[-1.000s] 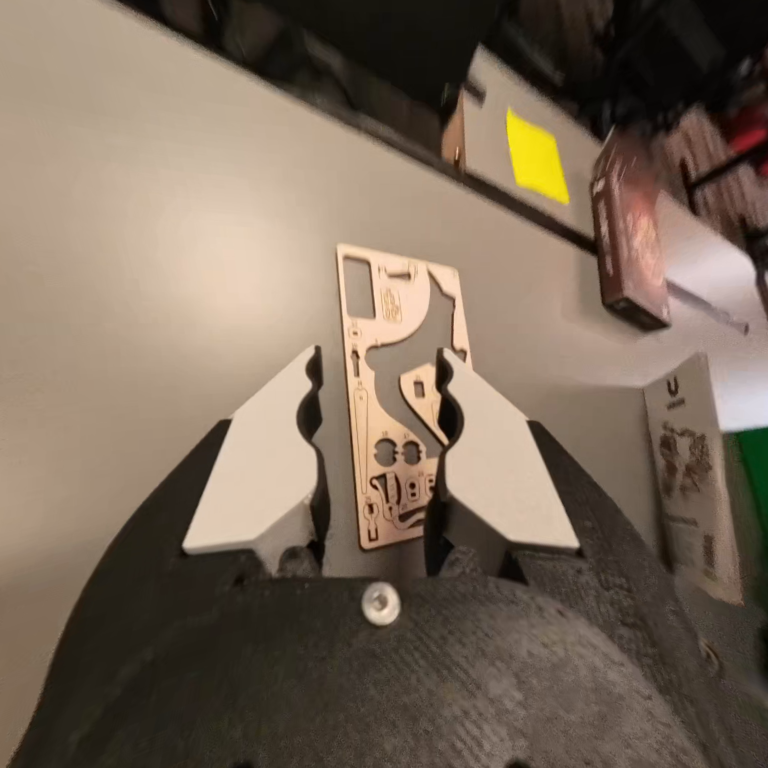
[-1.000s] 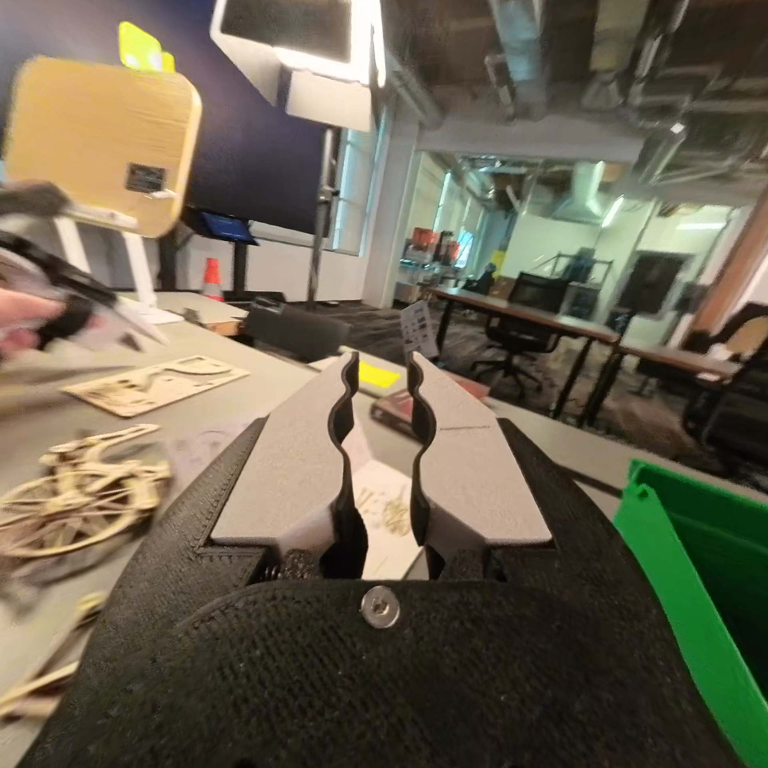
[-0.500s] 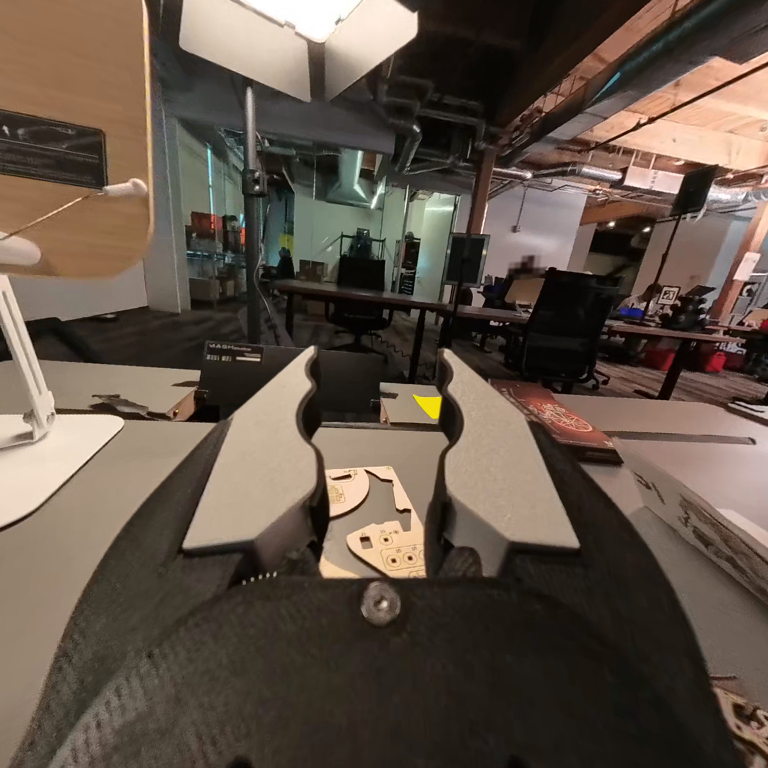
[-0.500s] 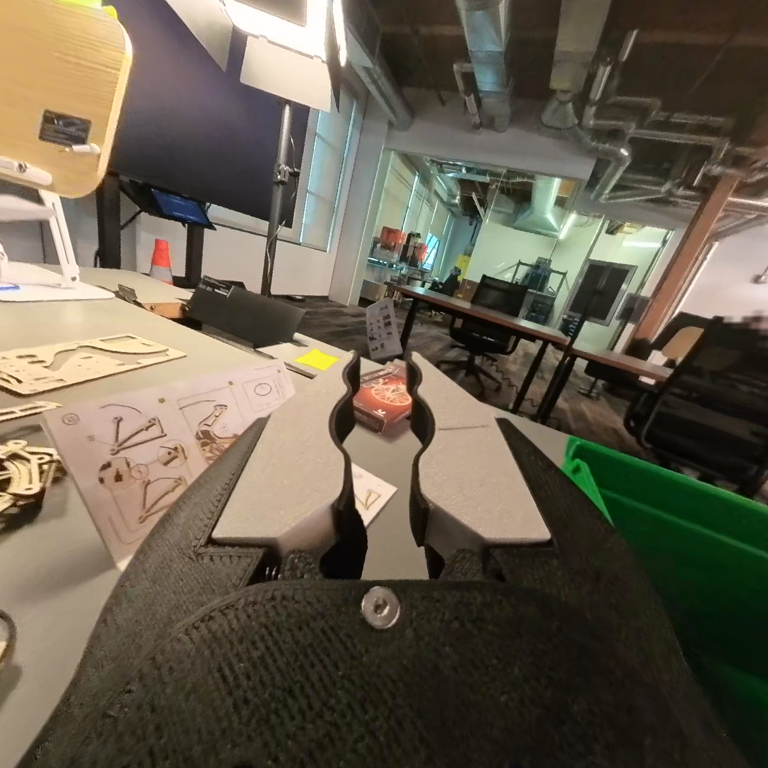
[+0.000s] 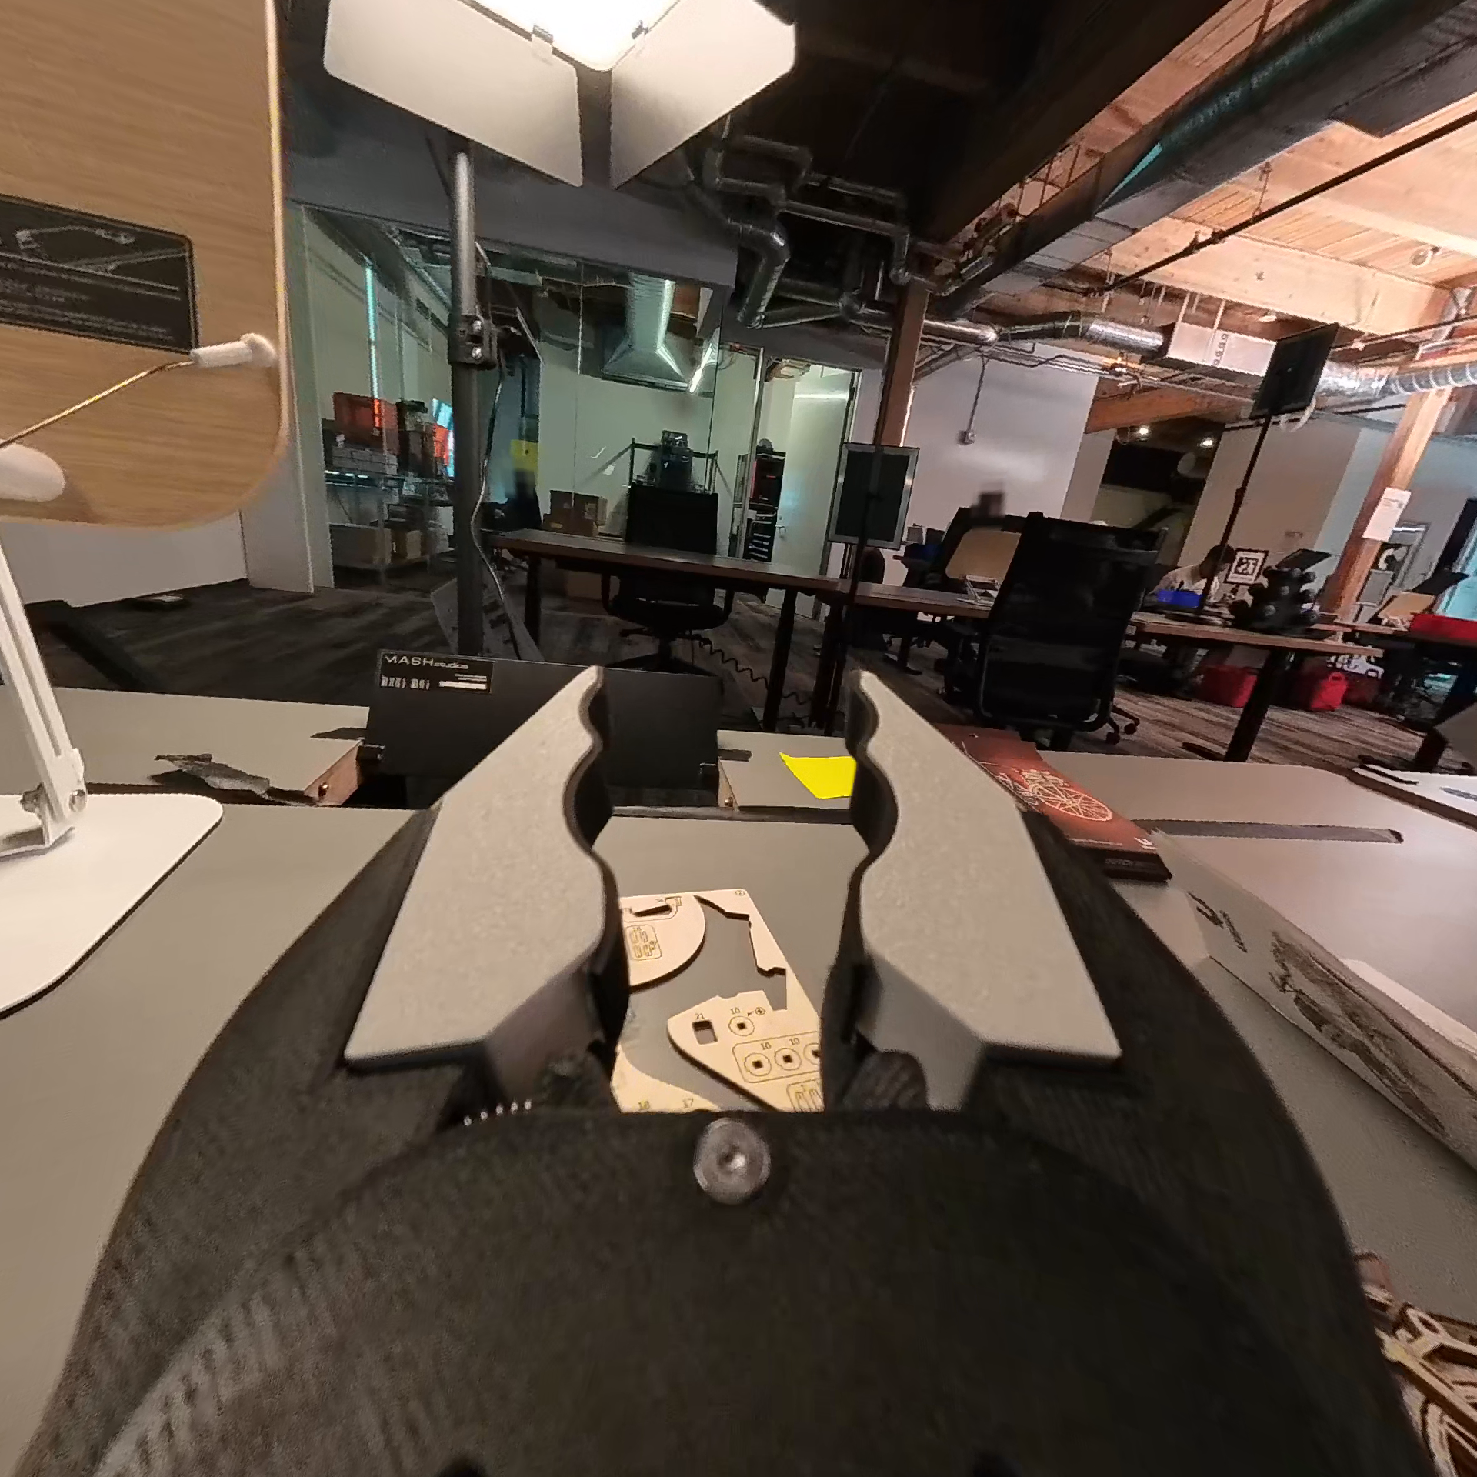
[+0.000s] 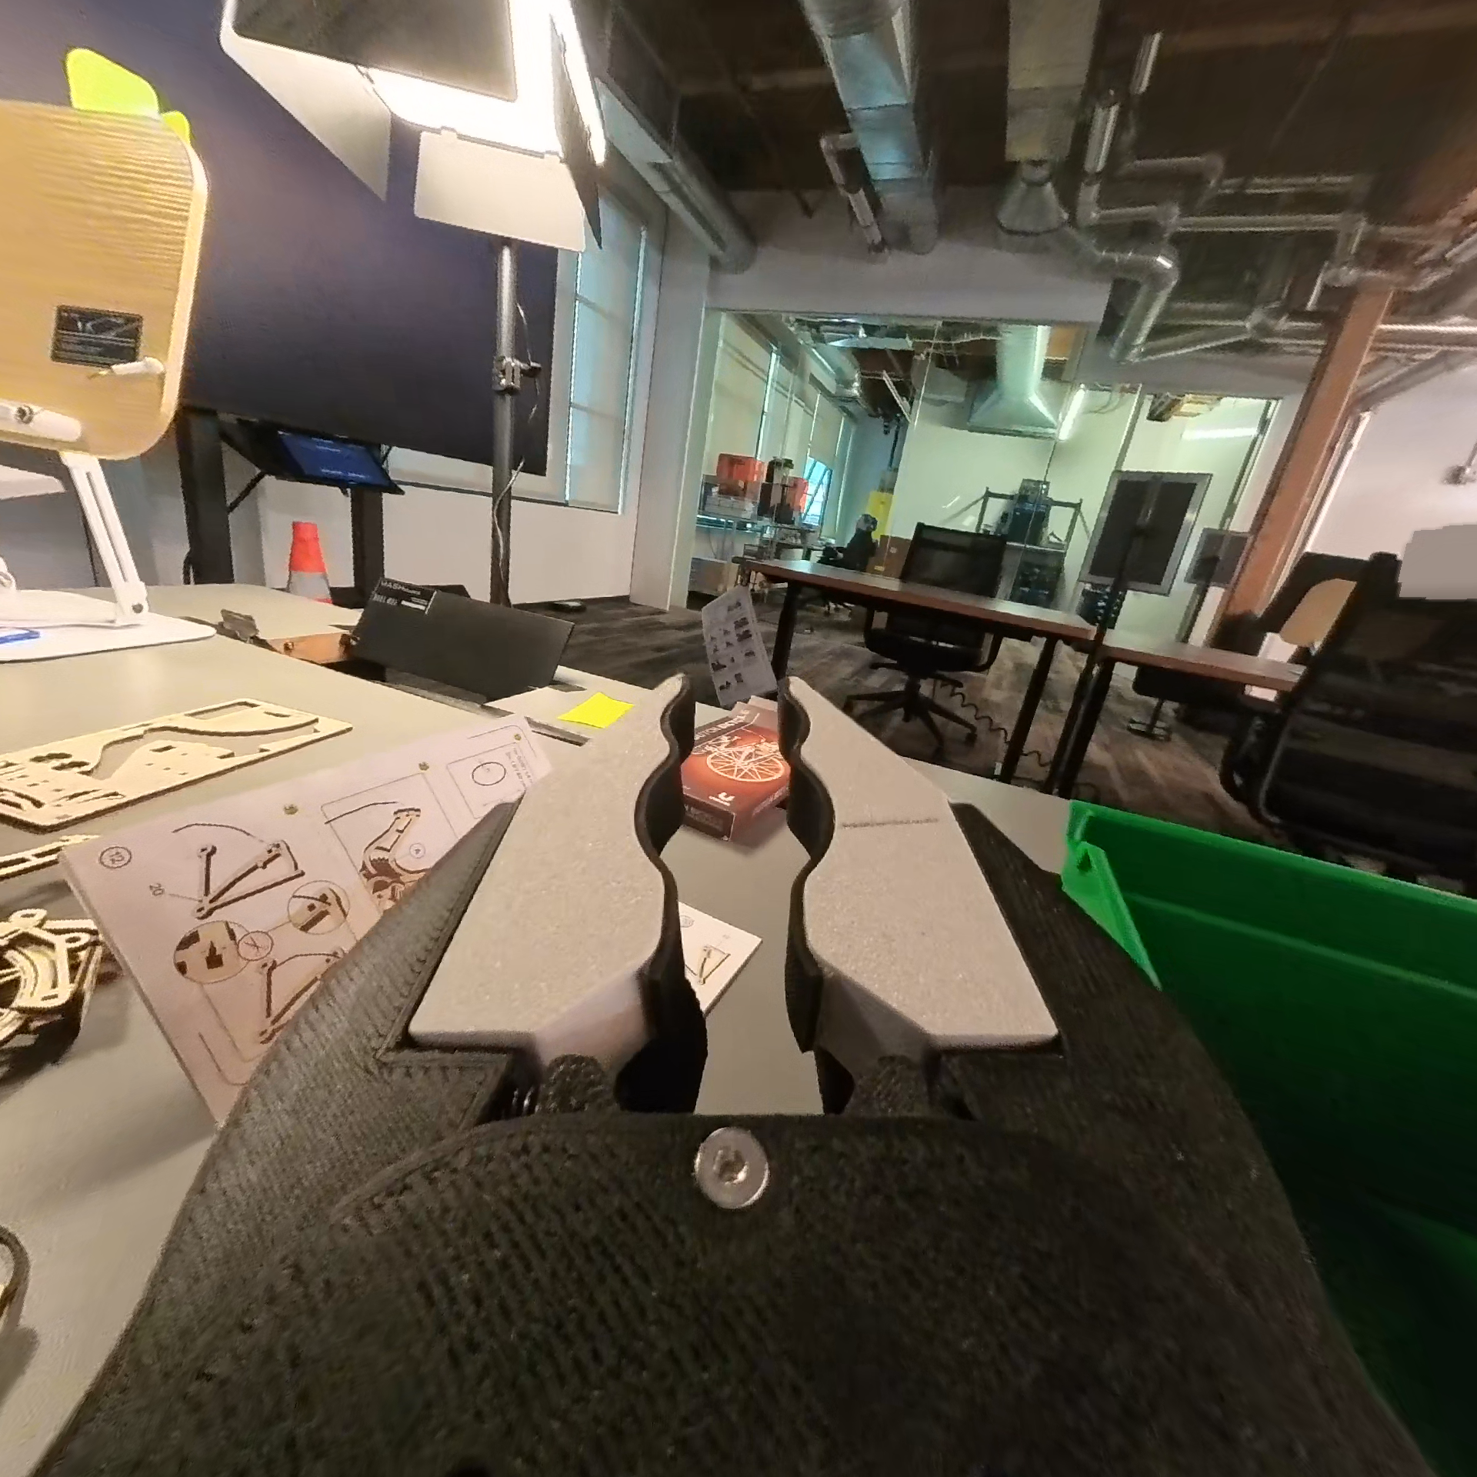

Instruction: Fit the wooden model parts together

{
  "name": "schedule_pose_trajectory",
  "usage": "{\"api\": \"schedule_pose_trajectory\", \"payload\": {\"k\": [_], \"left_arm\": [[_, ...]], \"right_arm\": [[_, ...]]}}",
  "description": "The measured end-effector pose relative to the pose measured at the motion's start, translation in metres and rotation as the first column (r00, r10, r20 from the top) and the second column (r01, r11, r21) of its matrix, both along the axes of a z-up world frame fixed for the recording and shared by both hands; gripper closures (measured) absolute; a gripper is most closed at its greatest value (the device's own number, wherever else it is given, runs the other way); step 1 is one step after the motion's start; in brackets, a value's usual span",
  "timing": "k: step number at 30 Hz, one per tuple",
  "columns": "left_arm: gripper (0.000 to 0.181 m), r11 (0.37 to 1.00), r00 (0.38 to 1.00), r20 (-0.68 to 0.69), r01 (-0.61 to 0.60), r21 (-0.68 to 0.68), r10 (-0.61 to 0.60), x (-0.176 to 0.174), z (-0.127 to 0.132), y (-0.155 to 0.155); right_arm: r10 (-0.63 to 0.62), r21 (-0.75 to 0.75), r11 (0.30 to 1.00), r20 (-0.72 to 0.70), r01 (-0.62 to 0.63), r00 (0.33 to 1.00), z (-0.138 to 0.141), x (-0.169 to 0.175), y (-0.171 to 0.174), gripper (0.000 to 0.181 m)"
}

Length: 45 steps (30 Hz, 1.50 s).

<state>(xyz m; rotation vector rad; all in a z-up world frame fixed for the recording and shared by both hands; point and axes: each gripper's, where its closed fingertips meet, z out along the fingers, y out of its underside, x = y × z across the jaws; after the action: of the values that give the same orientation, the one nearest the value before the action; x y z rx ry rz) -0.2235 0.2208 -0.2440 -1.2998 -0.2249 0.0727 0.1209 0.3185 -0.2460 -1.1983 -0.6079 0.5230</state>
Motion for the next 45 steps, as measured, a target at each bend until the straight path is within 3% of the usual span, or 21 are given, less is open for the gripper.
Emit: {"api": "schedule_pose_trajectory", "payload": {"k": [12,24,26,28,30,34,36,38,41,45], "left_arm": [[0.125,0.999,0.994,-0.096,0.042,-0.01,-0.042,0.022,0.003,0.002],[0.125,0.997,0.994,-0.084,0.063,-0.052,-0.067,0.023,-0.005,0.003],[0.144,0.99,0.995,-0.089,0.036,-0.135,-0.048,0.018,-0.014,0.003],[0.181,0.965,0.985,-0.168,0.004,-0.263,-0.05,0.012,-0.029,0.005],[0.181,0.912,0.976,-0.209,-0.024,-0.409,-0.068,0.005,-0.052,0.01],[0.181,0.749,0.959,-0.205,0.011,-0.663,-0.196,0.013,-0.1,0.019],[0.181,0.693,0.894,-0.37,-0.1,-0.714,-0.253,0.019,-0.106,0.018],[0.181,0.69,0.827,-0.482,-0.169,-0.704,-0.29,0.03,-0.106,0.02],[0.181,0.684,0.819,-0.476,-0.148,-0.714,-0.32,0.043,-0.111,0.024],[0.181,0.618,0.861,-0.337,-0.034,-0.785,-0.382,0.05,-0.127,0.023]], "right_arm": [[-0.009,0.05,0.999,0.049,0.006,0.999,0.001,-0.005,-0.008,0.164],[-0.005,0.037,0.999,0.048,0.003,0.999,0.0,-0.006,-0.006,0.164],[-0.005,0.032,0.999,0.049,0.003,0.999,-0.001,-0.006,-0.005,0.164],[-0.021,0.025,1.0,0.042,0.02,0.999,-0.001,-0.003,-0.002,0.163],[-0.033,0.022,0.999,0.031,0.032,0.999,0.0,-0.001,0.0,0.16],[-0.028,0.019,0.999,0.038,0.027,0.999,-0.001,-0.003,-0.001,0.161],[-0.023,0.016,1.0,0.045,0.022,0.999,-0.002,-0.004,-0.001,0.161],[-0.019,0.013,1.0,0.049,0.018,0.999,-0.003,-0.005,-0.001,0.161],[-0.016,0.013,1.0,0.052,0.015,0.999,-0.003,-0.006,-0.001,0.161],[-0.027,0.012,1.0,0.045,0.026,0.999,-0.003,-0.004,0.0,0.159]]}}
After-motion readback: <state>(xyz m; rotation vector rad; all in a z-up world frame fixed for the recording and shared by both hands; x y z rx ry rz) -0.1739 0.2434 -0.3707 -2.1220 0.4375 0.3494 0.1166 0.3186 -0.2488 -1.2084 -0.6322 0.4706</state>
